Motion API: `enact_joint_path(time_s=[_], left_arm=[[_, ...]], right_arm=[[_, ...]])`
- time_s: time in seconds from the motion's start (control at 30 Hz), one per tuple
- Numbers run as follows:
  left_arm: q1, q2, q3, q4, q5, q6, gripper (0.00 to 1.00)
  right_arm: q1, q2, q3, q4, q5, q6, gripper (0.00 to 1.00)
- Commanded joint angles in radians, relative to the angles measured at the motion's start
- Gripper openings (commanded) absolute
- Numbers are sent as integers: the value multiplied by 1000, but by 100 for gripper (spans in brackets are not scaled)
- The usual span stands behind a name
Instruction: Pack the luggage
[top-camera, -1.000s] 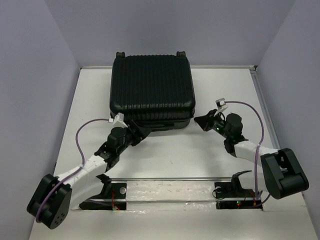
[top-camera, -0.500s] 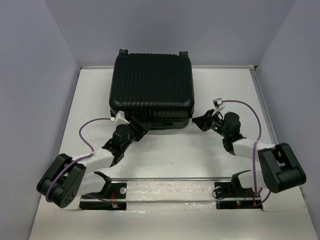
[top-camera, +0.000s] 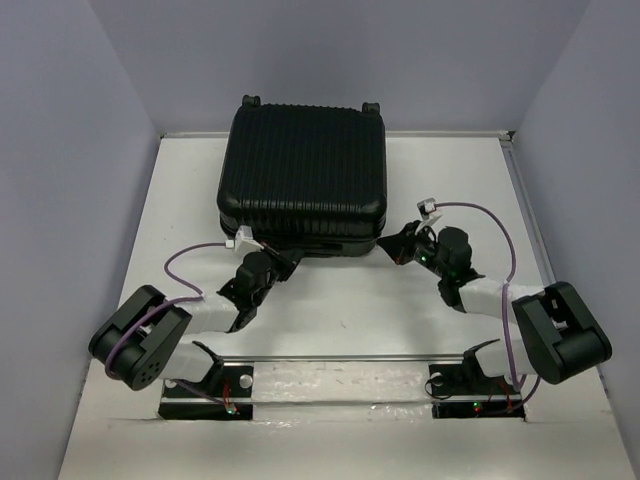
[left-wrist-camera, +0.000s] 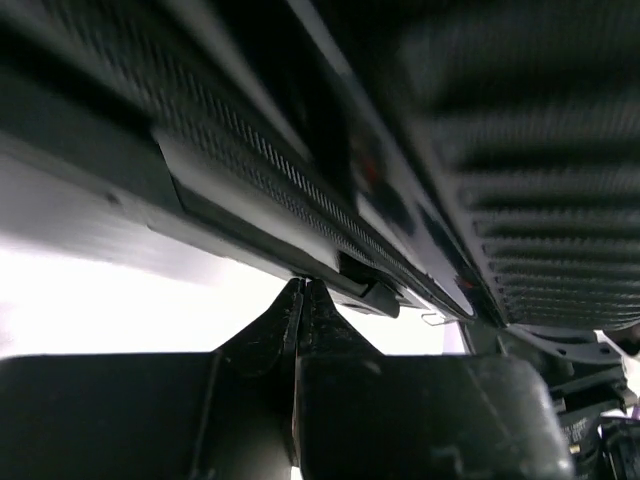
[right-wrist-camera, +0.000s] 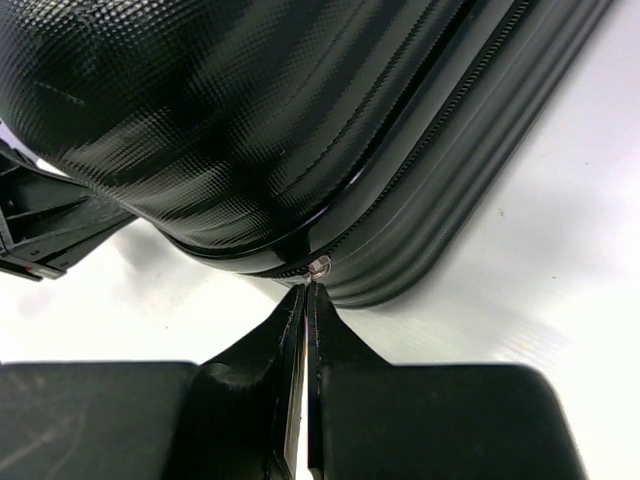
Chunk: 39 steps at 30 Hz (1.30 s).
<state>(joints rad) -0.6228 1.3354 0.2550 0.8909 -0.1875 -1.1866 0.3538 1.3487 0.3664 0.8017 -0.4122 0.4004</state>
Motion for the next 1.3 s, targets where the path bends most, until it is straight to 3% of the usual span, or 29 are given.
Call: enact_joint_path(time_s=[0.0,0.27,0.47,0.5,0.63,0.7,0.87,0.97,1.0,1.1,1.27], left_arm=[[-9,45,26,111,-125,-1,6],[-52,61,35,141,-129,1,6],[-52,30,9,141,-142,5,6],[-52,25,7,140,-142,5,6],[-52,4,-3,126,-153,16,6],[-51,-2,-5,123,-155,21,6],[-51,-41,-19,92,-156,48,6],[-35,-73,-29,45,-132,71,20],[-25,-84,-37,37,-127,73,36],[4,-134,-68,7,-127,76,61],[60,-153,-66,-24,-77,90,68]], right_arm=[[88,-11,-6,-15,22,-8,7],[324,-46,-20,-76,248,-35,7],[324,-75,-66,-94,365,0,7],[324,-77,-63,-96,372,2,9],[324,-51,-28,-121,340,-14,36],[324,-39,-17,-122,339,-21,44],[324,-17,26,-137,326,-49,46],[324,-20,45,-145,340,-69,47],[324,-20,52,-160,352,-83,47],[324,-19,81,-182,355,-104,47],[324,-17,111,-183,362,-127,47]])
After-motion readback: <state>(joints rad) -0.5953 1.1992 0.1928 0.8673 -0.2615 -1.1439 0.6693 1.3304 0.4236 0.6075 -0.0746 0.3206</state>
